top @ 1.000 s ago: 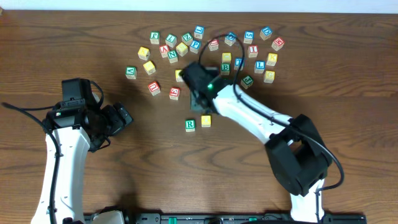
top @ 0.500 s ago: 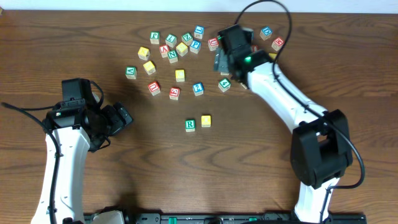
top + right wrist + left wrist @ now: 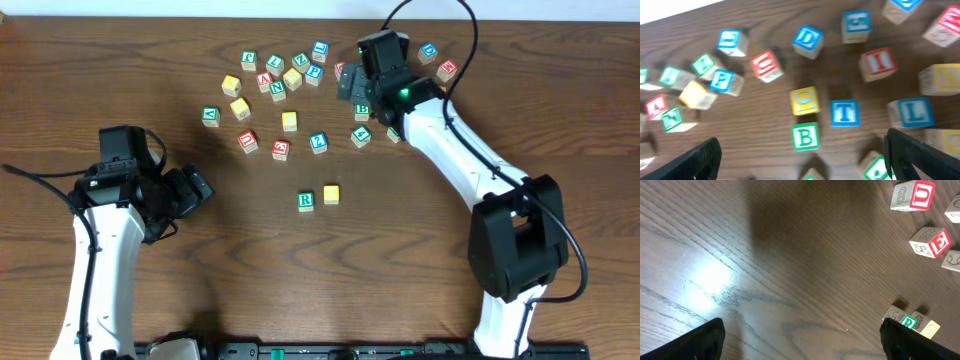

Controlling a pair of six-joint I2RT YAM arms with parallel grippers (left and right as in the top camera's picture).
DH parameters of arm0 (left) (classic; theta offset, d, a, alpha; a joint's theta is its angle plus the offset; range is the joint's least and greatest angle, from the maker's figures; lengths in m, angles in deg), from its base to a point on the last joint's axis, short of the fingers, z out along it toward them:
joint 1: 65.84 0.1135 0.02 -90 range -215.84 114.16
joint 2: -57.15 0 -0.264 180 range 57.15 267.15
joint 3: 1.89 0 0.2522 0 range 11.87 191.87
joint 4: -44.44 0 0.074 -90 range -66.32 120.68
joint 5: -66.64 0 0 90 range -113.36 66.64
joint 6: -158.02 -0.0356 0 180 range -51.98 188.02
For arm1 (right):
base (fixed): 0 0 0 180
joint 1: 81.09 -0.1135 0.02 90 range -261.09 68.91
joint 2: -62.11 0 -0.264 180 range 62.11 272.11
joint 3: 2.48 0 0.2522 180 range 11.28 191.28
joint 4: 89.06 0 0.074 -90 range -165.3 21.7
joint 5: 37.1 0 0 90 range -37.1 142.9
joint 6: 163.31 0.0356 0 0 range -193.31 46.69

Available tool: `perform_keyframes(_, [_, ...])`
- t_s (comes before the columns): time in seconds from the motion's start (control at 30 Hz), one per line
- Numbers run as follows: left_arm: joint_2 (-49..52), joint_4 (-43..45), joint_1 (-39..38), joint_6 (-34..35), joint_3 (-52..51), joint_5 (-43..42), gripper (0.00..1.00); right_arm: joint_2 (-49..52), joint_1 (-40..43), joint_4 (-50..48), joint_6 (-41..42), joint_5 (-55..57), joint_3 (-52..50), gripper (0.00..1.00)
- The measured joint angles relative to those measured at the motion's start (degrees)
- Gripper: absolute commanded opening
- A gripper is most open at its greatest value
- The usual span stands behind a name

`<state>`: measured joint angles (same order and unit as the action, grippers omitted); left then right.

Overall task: Spell out ROBOT
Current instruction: 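Move the right gripper to the green B block and descend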

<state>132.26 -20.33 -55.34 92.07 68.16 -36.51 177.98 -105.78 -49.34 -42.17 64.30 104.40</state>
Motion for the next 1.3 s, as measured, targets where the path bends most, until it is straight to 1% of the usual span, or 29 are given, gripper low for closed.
perform_keyframes(0.23, [0.0, 0.3, 0.0, 0.0, 0.0, 0.0, 0.98, 0.3, -1.2, -4.9, 0.0, -1.4, 0.0, 0.99])
perform_keyframes(0.47, [0.0, 0.4, 0.0, 0.0, 0.0, 0.0, 0.98, 3.2, -1.2, -5.2, -0.2, -1.6, 0.0, 0.99])
perform_keyframes(0.57, [0.0, 0.4, 0.0, 0.0, 0.0, 0.0, 0.98, 3.6, -1.2, -5.3, -0.9, -1.6, 0.0, 0.97])
perform_keyframes(0.6, [0.0, 0.4, 0.0, 0.0, 0.0, 0.0, 0.98, 3.7, -1.2, -5.3, -1.6, -1.6, 0.0, 0.95])
perform_keyframes(0.7, [0.0, 0.4, 0.0, 0.0, 0.0, 0.0, 0.98, 3.8, -1.2, -5.3, -2.8, -1.6, 0.0, 0.93])
perform_keyframes(0.9, [0.0, 0.5, 0.0, 0.0, 0.0, 0.0, 0.98, 3.8, -1.2, -4.7, -4.0, -1.6, 0.0, 0.88])
perform_keyframes(1.0, [0.0, 0.5, 0.0, 0.0, 0.0, 0.0, 0.98, 3.9, -1.2, -3.9, -4.3, -1.6, 0.0, 0.81])
perform_keyframes(1.07, [0.0, 0.5, 0.0, 0.0, 0.0, 0.0, 0.97, 4.4, -1.2, -3.7, -4.6, -1.6, 0.0, 0.79])
perform_keyframes(1.3, [0.0, 0.5, 0.0, 0.0, 0.0, 0.0, 0.98, 8.0, -1.6, -3.1, -4.7, -1.6, 0.0, 0.76])
